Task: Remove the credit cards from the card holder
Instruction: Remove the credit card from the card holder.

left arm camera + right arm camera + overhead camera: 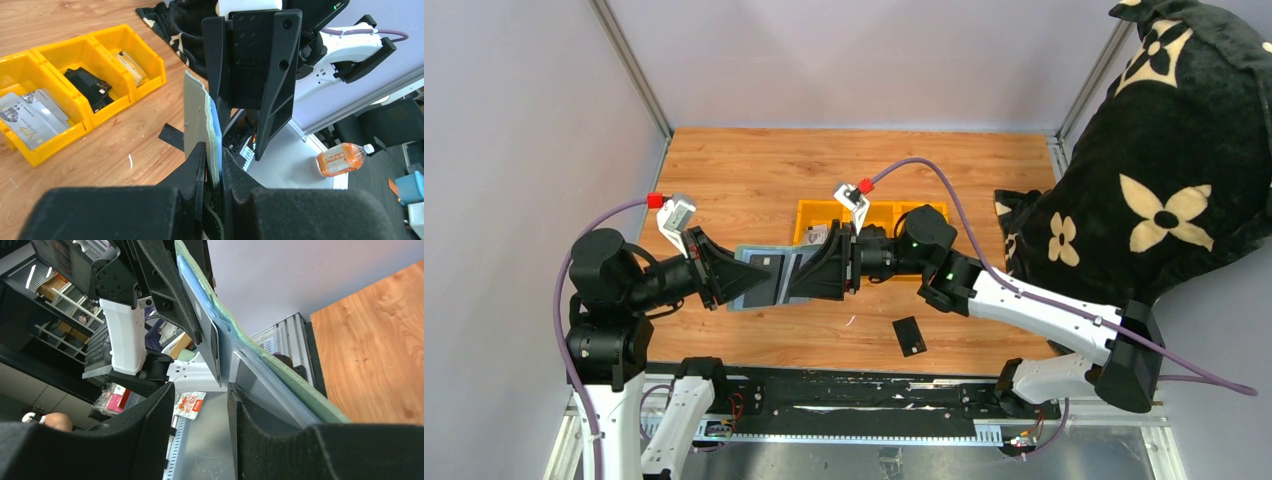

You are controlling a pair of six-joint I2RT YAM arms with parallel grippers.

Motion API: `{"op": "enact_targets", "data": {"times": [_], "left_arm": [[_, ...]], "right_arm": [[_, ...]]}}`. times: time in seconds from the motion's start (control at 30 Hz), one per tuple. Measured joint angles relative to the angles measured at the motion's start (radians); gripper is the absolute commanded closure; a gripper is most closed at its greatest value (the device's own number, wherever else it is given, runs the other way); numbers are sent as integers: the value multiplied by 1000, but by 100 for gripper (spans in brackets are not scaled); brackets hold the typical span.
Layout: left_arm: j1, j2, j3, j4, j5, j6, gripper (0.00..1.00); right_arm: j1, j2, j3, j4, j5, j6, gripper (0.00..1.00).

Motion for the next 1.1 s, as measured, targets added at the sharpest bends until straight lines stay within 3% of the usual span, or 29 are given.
{"op": "enact_targets", "data": {"times": [0.5,0.7,0.9,1.03,1.1], "left_arm": [[0,-27,-42,145,53,-138,92],[0,-35,-74,200,66,-181,86],[0,-37,-88,232,77,-206,81],[0,-39,-88,259,97,-230,80],[0,-39,-88,276,111,-250,81]], "right_arm": [[31,57,0,104,-35,63,55],[35,89,1,172,-45,99,67],[35,146,0,299,-73,196,88],[35,150,-6,355,-78,233,89],[35,150,-16,383,-78,242,83]]}}
